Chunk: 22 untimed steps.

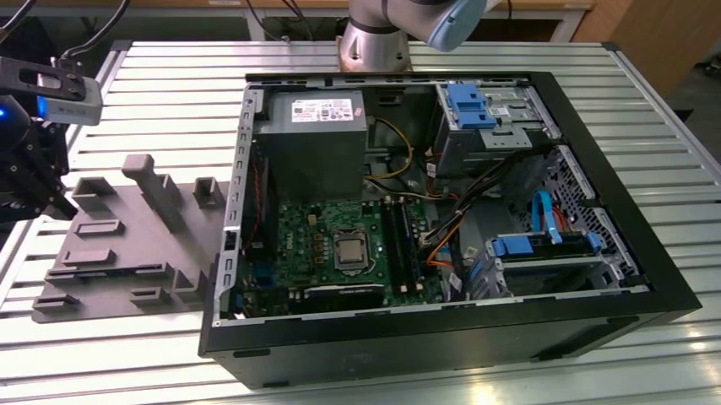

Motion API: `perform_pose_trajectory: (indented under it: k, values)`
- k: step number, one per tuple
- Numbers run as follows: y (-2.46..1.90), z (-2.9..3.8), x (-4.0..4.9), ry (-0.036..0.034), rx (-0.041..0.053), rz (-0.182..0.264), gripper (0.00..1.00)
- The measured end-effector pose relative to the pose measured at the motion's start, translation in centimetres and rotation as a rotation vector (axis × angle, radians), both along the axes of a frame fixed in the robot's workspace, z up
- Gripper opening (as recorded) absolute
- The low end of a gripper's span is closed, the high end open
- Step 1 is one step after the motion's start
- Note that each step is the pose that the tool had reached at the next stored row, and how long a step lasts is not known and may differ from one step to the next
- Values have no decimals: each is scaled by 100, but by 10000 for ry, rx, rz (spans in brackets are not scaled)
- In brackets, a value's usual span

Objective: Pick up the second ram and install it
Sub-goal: 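Pick up the second ram and move it above second insertion slot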

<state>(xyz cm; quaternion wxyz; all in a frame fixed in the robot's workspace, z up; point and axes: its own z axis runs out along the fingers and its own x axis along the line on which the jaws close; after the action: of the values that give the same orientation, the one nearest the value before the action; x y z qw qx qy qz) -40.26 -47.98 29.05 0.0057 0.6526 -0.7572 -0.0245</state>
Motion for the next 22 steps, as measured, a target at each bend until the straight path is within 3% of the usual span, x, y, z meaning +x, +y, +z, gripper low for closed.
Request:
perform_pose_trajectory:
  k: [12, 22]
  values:
    - [-6, -28, -6, 0, 0, 126, 11]
    - [-56, -110, -10, -1, 1, 331, 11]
